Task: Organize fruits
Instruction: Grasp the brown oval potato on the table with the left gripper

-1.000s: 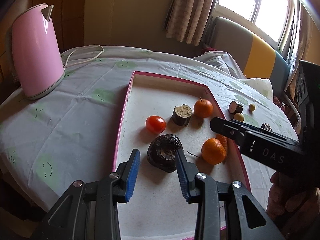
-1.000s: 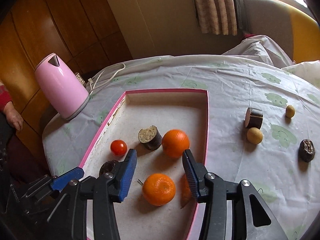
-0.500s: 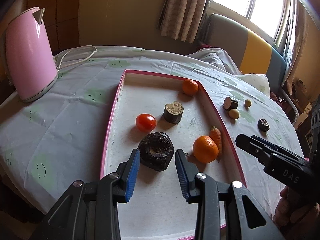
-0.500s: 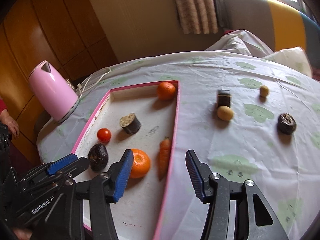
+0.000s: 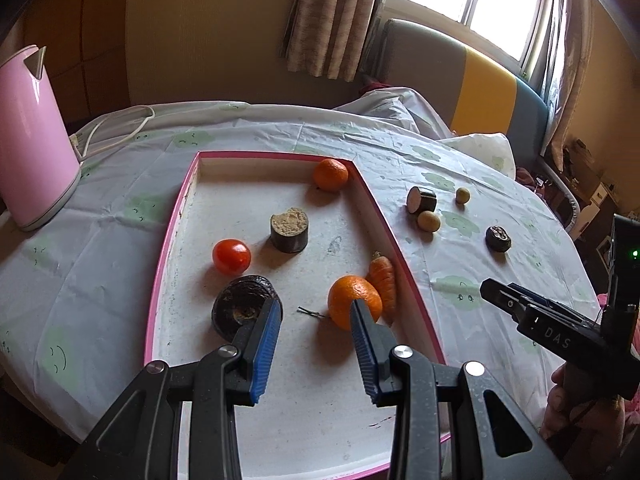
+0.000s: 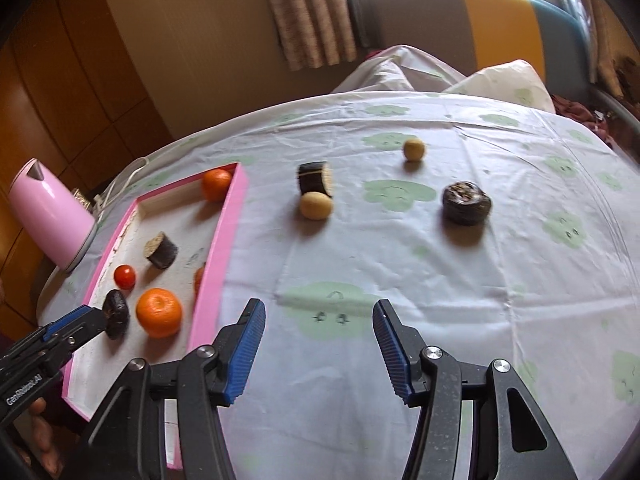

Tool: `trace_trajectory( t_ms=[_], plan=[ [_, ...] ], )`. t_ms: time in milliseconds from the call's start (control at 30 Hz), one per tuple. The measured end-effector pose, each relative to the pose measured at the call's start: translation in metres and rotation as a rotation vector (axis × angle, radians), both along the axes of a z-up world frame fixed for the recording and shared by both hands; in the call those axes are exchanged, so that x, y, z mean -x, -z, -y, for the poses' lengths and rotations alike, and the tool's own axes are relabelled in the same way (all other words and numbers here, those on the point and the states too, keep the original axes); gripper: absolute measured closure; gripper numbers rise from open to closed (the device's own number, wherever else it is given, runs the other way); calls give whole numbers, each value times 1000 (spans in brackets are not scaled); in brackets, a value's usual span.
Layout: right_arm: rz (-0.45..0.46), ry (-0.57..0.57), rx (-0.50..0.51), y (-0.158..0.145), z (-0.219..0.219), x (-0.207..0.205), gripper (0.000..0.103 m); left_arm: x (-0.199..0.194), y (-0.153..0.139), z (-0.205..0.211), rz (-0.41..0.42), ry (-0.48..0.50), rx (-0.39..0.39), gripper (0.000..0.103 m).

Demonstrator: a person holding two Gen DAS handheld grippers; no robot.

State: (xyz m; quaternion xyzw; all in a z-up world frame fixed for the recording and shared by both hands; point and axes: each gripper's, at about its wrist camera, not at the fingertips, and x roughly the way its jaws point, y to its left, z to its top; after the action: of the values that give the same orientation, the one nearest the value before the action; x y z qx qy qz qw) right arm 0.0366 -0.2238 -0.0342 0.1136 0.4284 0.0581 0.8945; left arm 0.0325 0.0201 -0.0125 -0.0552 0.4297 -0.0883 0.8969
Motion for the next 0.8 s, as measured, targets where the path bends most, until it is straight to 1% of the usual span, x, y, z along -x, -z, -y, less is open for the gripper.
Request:
trace_trajectory(
  t_ms=[200,300,467,567,800],
  plan=[
    [15,39,37,0,16,2,44,-11,-9,18,-9,41,42,67],
    [18,59,41,0,25,4,43,-19,-15,34,-5,86,37,67],
    [14,94,44,3,39,4,42,-33,-22,60,7,153,59,67],
    [17,107,53,4,46,4,40,-45,-22,75,-8,181,78,69],
    [32,115,63,1,59,1,40,-77,-13,109,-49,205,76,70]
  ],
)
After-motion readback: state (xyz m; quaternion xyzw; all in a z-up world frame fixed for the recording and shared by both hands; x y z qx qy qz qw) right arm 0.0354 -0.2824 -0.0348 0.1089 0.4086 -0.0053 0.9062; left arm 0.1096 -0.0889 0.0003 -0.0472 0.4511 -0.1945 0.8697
